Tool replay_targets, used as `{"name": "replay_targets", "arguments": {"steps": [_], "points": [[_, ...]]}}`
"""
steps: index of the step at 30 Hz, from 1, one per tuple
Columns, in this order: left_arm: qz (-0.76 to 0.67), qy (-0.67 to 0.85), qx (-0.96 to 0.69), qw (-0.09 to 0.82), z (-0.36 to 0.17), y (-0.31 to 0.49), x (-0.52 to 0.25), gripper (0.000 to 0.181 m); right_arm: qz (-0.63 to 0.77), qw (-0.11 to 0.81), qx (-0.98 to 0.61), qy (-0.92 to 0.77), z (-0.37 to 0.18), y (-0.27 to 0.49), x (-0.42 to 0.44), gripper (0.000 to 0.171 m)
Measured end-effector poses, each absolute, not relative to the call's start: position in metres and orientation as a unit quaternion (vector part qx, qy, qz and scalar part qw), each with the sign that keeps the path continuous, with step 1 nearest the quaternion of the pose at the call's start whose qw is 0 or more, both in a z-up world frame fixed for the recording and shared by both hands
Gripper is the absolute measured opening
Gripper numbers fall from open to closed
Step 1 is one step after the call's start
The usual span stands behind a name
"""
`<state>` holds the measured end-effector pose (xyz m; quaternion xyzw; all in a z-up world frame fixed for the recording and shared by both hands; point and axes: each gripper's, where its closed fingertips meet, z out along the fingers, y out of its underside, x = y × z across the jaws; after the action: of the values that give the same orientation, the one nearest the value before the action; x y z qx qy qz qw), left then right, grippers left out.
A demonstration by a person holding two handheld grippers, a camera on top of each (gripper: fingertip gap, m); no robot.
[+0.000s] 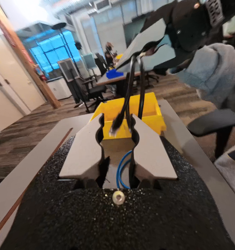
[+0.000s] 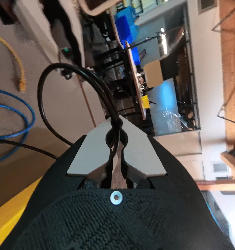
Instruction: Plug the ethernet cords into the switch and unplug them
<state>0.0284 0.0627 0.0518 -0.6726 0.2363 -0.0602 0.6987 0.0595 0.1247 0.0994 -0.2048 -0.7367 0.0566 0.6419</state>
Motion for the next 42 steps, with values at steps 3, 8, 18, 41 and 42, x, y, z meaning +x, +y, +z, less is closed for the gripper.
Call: {"name": "replay_targets", "arguments": {"steps": [3, 8, 18, 41, 42], "points": [[-0.055, 0.2, -0.663, 0.719, 0.062, 0.059, 0.009, 0.039, 0.054, 0.678, -0.232, -0.695, 0.147, 0.152, 0.085, 0.0], [-0.074, 0.176, -0.659, 0.727, 0.065, 0.057, -0.001, 0.035, 0.056, 0.697, -0.277, -0.658, 0.185, 0.192, 0.12, 0.0], [-0.075, 0.179, -0.678, 0.709, 0.05, 0.067, 0.002, 0.034, -0.006, 0.732, -0.316, -0.604, 0.119, 0.277, 0.146, 0.0], [-0.093, 0.179, -0.693, 0.692, 0.034, 0.076, 0.007, 0.016, -0.105, 0.515, -0.328, -0.785, -0.052, 0.296, 0.171, 0.0], [-0.095, 0.179, -0.693, 0.692, 0.034, 0.076, 0.008, 0.017, -0.097, 0.479, -0.347, -0.8, -0.06, 0.297, 0.169, 0.0]]}}
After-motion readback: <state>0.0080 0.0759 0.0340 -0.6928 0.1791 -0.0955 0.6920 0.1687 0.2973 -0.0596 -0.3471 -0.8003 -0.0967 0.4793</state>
